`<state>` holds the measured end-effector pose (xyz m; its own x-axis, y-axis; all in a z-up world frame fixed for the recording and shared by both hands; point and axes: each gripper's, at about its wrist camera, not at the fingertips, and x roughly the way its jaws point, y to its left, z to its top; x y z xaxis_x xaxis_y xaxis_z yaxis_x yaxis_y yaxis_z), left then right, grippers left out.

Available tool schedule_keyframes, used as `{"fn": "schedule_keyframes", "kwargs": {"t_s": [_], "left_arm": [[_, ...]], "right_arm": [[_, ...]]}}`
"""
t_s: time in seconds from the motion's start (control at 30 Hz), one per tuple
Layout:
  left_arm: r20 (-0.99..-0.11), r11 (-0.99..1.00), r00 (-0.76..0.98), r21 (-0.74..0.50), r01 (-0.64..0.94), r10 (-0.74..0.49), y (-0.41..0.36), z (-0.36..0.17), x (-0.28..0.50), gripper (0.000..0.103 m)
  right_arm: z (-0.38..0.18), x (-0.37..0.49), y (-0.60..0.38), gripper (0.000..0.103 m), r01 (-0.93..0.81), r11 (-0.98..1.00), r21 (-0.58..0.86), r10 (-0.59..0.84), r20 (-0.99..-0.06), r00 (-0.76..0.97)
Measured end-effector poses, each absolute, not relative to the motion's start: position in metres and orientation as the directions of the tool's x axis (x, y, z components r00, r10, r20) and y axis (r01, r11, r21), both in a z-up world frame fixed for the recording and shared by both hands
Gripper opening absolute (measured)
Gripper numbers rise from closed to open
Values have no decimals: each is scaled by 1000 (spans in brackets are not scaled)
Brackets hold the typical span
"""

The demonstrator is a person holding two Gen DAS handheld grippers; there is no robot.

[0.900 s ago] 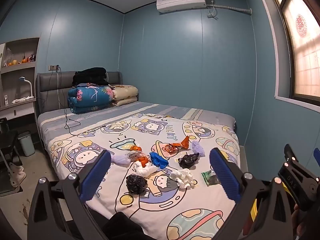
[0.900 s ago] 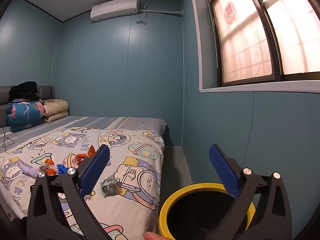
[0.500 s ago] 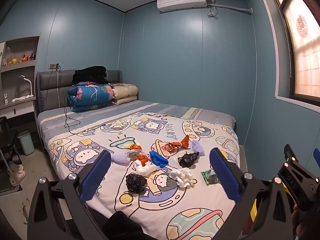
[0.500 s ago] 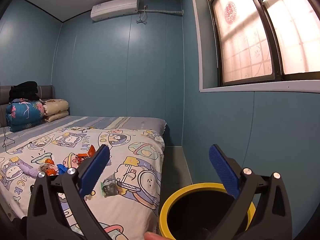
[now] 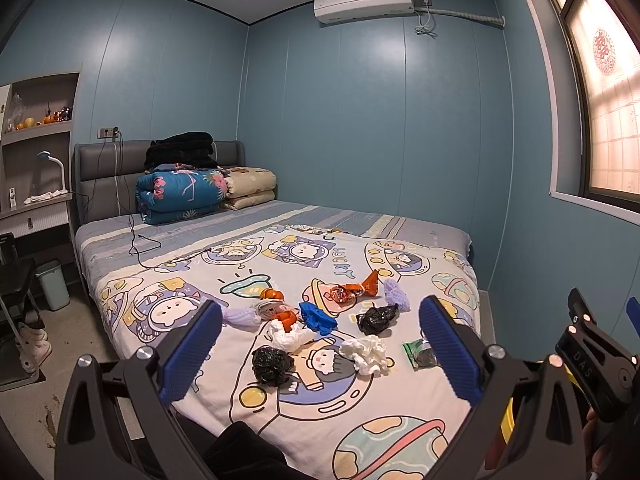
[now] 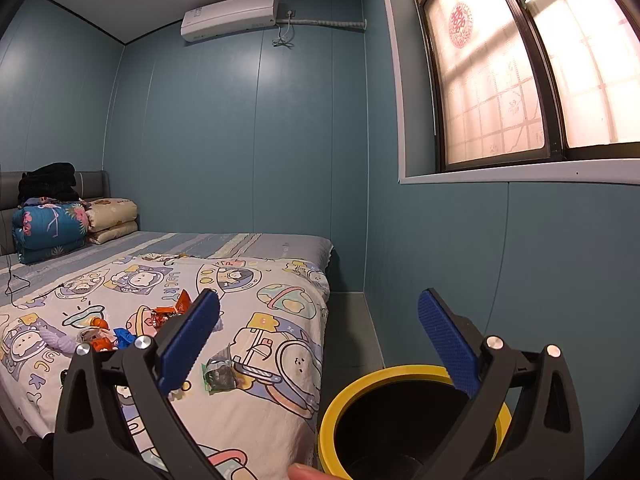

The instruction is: Collect trash

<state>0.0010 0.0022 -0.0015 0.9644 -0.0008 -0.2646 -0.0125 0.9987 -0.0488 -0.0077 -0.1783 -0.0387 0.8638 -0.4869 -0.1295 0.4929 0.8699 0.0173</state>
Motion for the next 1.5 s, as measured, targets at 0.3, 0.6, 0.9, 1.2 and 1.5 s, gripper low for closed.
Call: {"fn": "schedule_keyframes", "kwargs": {"t_s": [0.3,0.6,0.9,1.2,1.5], "left_arm": [[-266,999,964,-49,-13,0,2,-1,1,95],[-265,999,964,-49,-14,0,2,-2,1,95],[-265,999,964,-48,-13,0,3,-3,1,95],[-265,999,964,-48,-18,4,3,-3,1,95],[-266,999,964,-47,-21,8,3,-4,1,95]], "right_arm": [[-39,-8,-178,95,493,870,18,-486,-130,864],[-39,-8,-178,95,493,870,18,-487,-130,864],[-39,-8,-177,95,492,871,18,-485,-132,864],[-39,-9,-177,95,492,870,17,-486,-131,864],[-41,-7,-179,95,493,870,20,-487,-132,864]]}}
